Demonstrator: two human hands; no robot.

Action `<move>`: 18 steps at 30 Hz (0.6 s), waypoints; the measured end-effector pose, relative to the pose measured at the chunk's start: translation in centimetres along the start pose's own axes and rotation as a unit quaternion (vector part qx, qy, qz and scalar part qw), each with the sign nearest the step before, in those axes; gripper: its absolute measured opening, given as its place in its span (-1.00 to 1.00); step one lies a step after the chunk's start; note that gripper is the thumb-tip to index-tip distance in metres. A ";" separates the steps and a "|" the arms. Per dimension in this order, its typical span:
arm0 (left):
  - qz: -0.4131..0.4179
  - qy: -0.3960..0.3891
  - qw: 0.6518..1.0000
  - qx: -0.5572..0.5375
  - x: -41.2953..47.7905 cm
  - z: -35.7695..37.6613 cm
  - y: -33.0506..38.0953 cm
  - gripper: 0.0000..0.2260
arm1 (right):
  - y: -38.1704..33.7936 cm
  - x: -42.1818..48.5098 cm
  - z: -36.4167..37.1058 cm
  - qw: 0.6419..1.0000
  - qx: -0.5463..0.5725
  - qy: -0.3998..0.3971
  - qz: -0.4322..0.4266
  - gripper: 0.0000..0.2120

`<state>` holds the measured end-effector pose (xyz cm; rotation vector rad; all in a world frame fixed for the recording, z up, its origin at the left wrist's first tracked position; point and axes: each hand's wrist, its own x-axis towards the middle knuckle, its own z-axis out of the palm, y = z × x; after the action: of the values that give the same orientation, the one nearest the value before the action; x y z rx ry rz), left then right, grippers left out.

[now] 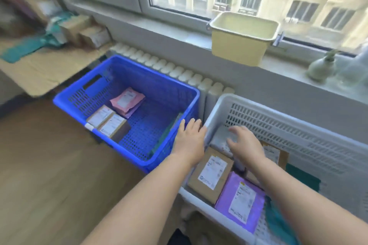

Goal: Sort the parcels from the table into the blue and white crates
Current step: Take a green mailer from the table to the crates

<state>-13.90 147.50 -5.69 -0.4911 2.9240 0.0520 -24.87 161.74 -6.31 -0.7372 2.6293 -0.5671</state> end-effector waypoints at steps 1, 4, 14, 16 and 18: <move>-0.022 0.012 1.000 -0.008 -0.5 -0.6 -1.4 -0.50 | -2.0 0.5 -0.5 1.000 0.006 0.013 -0.024 -0.63; -0.094 0.031 0.994 -0.042 -2.7 -1.2 -5.6 -0.49 | -7.3 1.1 -0.3 0.997 0.005 0.021 -0.080 -0.61; -0.291 0.049 0.945 -0.138 -13.7 -0.8 -24.5 -0.49 | -27.1 1.2 8.7 0.973 -0.054 -0.059 -0.218 -0.57; -0.311 0.061 0.938 -0.144 -16.0 -1.3 -29.5 -0.50 | -32.6 1.1 11.2 0.964 -0.064 -0.068 -0.248 -0.57; -0.330 0.074 0.928 -0.156 -17.6 -1.9 -33.5 -0.51 | -37.3 0.7 13.0 0.960 -0.050 -0.074 -0.267 -0.57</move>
<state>13.14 121.35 -0.86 -1.5572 2.7241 0.4060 -4.45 128.43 -0.40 -1.4793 2.3240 -0.4922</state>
